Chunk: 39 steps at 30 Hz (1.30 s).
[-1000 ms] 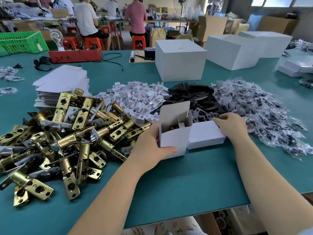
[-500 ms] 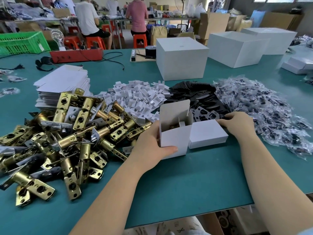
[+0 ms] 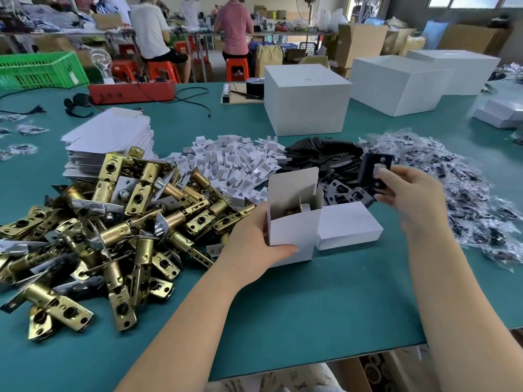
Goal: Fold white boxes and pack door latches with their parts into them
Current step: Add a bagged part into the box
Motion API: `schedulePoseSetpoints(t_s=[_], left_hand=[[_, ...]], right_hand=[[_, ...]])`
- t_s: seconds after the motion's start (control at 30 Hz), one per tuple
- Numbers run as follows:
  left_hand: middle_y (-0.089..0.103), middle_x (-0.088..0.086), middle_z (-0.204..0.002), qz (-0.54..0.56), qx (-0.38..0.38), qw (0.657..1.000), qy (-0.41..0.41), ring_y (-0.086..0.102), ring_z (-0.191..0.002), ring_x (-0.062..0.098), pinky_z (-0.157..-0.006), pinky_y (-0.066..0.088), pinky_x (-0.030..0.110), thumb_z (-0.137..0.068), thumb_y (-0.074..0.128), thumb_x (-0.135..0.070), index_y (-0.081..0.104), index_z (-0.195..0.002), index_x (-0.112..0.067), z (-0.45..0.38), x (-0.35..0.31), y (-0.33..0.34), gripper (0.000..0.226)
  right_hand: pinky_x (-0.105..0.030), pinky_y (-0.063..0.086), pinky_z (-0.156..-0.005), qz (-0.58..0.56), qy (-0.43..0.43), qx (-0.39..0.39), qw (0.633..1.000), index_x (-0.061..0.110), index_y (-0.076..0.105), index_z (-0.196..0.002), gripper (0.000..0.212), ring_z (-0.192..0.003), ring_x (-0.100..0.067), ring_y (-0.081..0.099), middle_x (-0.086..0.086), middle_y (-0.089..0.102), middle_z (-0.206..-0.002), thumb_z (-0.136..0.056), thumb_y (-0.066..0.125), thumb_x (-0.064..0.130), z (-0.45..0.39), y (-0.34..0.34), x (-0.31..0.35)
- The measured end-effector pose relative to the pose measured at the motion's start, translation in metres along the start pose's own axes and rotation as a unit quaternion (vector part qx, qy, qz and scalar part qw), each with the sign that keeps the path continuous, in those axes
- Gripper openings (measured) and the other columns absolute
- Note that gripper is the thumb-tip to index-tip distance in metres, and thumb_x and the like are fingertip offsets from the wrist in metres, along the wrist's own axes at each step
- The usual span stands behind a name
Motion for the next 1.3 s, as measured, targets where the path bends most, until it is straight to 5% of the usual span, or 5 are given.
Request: schedulePoseSetpoints(t_s=[0.27,0.57,0.77,0.97,1.3], left_hand=[[0.066,-0.028,-0.1,0.038,0.006,0.999,-0.026,0.062,-0.092,-0.009,-0.072,0.048,0.007,-0.066,0.085,-0.014,0.056,-0.106,-0.048,-0.001,0.005,0.002,0.06],[0.064,-0.025,-0.097,0.033,0.013,0.999,-0.03,0.061,-0.088,-0.007,-0.066,0.047,0.008,-0.071,0.083,-0.016,0.055,-0.104,-0.043,-0.001,0.006,0.002,0.051],[0.064,-0.02,-0.097,0.036,0.02,0.999,-0.035,0.062,-0.09,-0.005,-0.069,0.049,0.01,-0.073,0.083,-0.014,0.056,-0.111,-0.033,-0.002,0.009,0.002,0.05],[0.063,-0.023,-0.095,0.02,0.022,0.999,-0.035,0.061,-0.088,-0.008,-0.066,0.048,0.007,-0.074,0.083,-0.014,0.054,-0.108,-0.032,-0.001,0.009,0.002,0.049],[0.066,-0.018,-0.098,0.01,0.009,0.999,-0.052,0.062,-0.088,-0.004,-0.076,0.053,0.025,-0.061,0.08,-0.031,0.055,-0.112,-0.034,-0.001,0.008,0.002,0.057]], right_hand=[[-0.017,0.051,-0.052,-0.082,-0.144,0.17,0.971,0.029,0.076,-0.077,0.016,-0.062,-0.008,0.065,0.003,0.073,-0.074,-0.087,0.068,0.02,0.068,0.054,0.07],[-0.024,0.043,-0.066,0.239,-0.435,0.22,0.84,0.016,0.076,-0.091,0.012,-0.074,-0.023,0.052,0.014,0.054,-0.064,-0.082,0.068,0.017,0.118,0.101,0.099],[-0.011,0.037,-0.068,0.196,-0.391,0.219,0.872,0.016,0.075,-0.092,0.013,-0.074,-0.008,0.044,-0.002,0.065,-0.07,-0.084,0.065,0.02,0.11,0.093,0.09],[-0.014,0.04,-0.069,0.145,-0.354,0.243,0.891,0.036,0.069,-0.083,0.017,-0.074,-0.009,0.049,0.022,0.067,-0.077,-0.087,0.062,0.021,0.11,0.092,0.09],[-0.01,0.036,-0.067,0.288,-0.361,0.279,0.842,0.015,0.075,-0.09,0.008,-0.073,-0.008,0.045,0.029,0.057,-0.061,-0.088,0.067,0.013,0.111,0.096,0.08]])
Point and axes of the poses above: each hand's wrist, its own z-axis away from the middle knuckle, its own y-axis out of the palm, x = y × z, the point moved 7 cm from there along -z, towards the middle knuckle
